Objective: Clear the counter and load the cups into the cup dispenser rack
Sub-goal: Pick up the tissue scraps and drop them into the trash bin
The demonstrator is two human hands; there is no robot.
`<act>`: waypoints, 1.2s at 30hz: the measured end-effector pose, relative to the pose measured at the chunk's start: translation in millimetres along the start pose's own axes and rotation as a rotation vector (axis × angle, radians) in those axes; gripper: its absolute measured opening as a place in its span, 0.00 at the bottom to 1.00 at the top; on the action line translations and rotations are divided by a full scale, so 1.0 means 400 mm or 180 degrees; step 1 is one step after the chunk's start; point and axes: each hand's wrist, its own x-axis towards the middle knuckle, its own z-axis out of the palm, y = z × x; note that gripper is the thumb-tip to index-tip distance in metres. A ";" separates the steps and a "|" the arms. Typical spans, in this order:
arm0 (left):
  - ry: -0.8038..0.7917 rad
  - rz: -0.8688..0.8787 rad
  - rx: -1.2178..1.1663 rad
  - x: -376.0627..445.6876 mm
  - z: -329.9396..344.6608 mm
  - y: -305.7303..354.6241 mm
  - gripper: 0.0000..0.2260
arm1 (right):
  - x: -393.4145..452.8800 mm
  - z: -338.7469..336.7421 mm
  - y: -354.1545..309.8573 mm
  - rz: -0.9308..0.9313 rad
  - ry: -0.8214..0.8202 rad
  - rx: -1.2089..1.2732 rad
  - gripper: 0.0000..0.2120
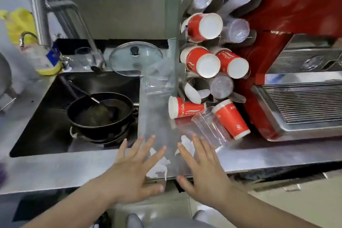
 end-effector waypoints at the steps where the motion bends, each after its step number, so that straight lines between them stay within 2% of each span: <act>1: -0.0097 0.0070 0.0036 -0.003 0.005 -0.001 0.37 | -0.010 0.015 -0.001 0.0050 -0.0106 -0.0010 0.39; 5: -0.0083 0.0189 -0.0066 0.013 0.044 -0.027 0.36 | -0.022 0.051 0.000 0.0141 -0.0087 -0.0045 0.36; 8: 0.0049 0.0340 -0.0025 0.048 0.048 -0.029 0.31 | 0.019 0.045 0.007 0.0186 -0.0022 0.0089 0.34; 12: 0.0074 0.0416 -0.0140 0.094 0.045 -0.033 0.40 | 0.072 0.046 0.012 0.0264 -0.0267 0.0375 0.30; 18: -0.0240 0.0494 -0.0166 0.145 0.067 -0.048 0.23 | 0.117 0.055 0.023 0.0181 -0.0680 0.0421 0.19; 23: -0.0019 0.0688 -0.0277 0.152 0.072 -0.063 0.17 | 0.132 0.064 0.040 0.0080 -0.1059 0.0314 0.17; 29: 0.0027 0.0716 -0.0303 0.161 0.087 -0.082 0.21 | 0.133 0.066 0.053 -0.0008 -0.0959 0.0393 0.19; 33: -0.0066 0.0660 -0.0241 0.169 0.086 -0.085 0.24 | 0.135 0.075 0.053 0.0066 -0.0925 0.0389 0.16; 36: -0.0177 0.0601 -0.0120 0.169 0.074 -0.076 0.16 | 0.139 0.077 0.053 0.0130 -0.0980 0.0372 0.15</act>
